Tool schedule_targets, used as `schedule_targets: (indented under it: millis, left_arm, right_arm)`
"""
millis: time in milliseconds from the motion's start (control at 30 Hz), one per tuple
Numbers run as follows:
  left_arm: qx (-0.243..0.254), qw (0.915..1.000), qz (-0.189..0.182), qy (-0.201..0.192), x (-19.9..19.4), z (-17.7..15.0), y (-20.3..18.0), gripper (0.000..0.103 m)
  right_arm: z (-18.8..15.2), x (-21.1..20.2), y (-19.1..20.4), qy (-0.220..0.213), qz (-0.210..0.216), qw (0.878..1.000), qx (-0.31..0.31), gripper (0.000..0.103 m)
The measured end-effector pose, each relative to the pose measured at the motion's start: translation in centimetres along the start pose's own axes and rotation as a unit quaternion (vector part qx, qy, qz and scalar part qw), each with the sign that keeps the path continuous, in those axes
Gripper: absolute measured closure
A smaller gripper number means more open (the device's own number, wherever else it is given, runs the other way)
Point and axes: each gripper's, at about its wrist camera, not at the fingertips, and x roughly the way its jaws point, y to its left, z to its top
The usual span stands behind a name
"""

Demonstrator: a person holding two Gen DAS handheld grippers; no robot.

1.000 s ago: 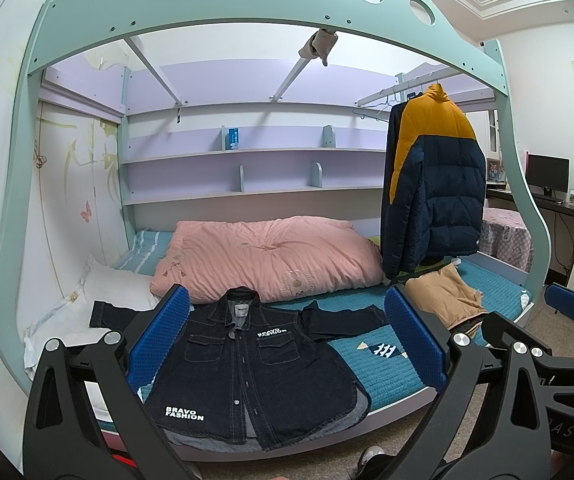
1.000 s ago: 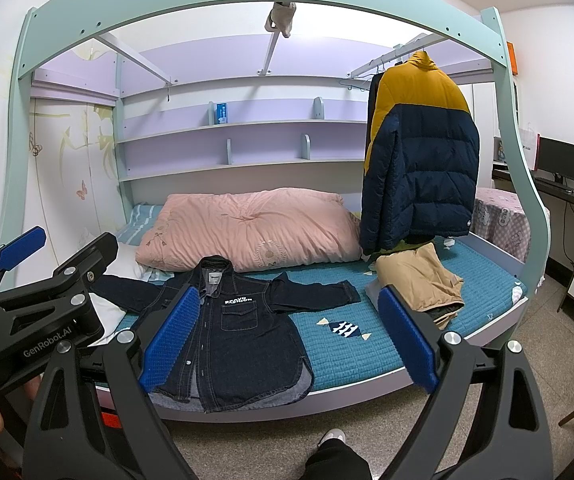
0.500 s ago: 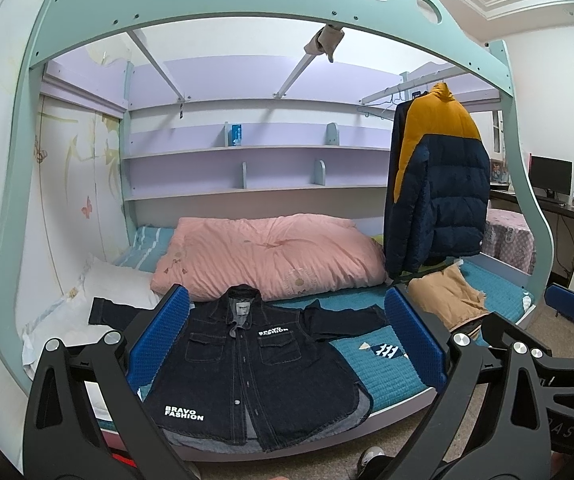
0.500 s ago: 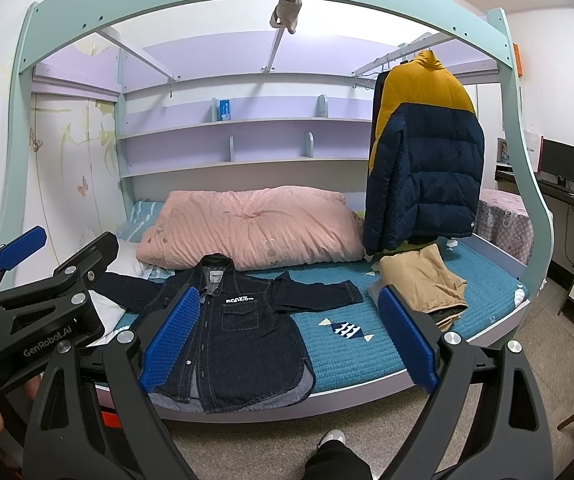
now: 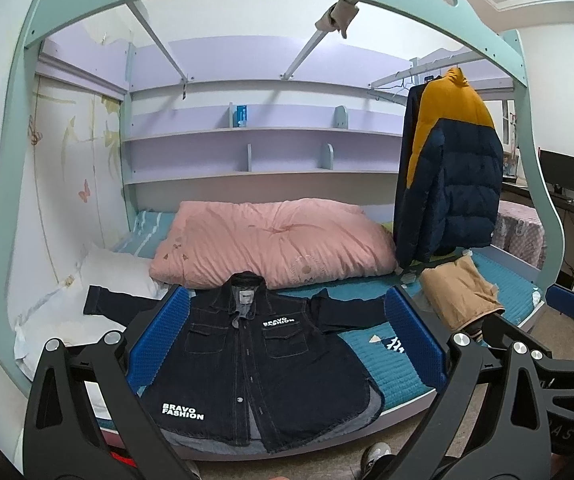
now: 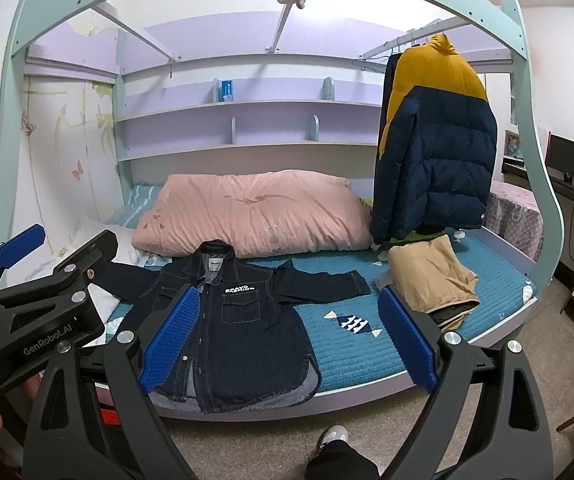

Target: Fold large clothes

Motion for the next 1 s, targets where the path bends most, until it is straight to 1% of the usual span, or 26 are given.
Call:
schedule_targets:
  millis: [500,833,1000]
  left_arm:
    - [-0.012,0.9997,0.007,0.022,8.0,0.3,2.9,0.005]
    - [-0.020,0.9988,0.029,0.033,13.5,1.8,5.0,0.005]
    - [-0.028,0.9978,0.040,0.045,16.7,2.2,6.7,0.005]
  right_arm:
    - [1.5,7.2,1.3,0.018,0.015,1.000,0.002,0.015]
    - [4.0,13.0,2.7,0.023,0.040,0.999,-0.015,0.015]
    - [4.9,16.1,3.9,0.028,0.054,0.998,-0.018,0.015]
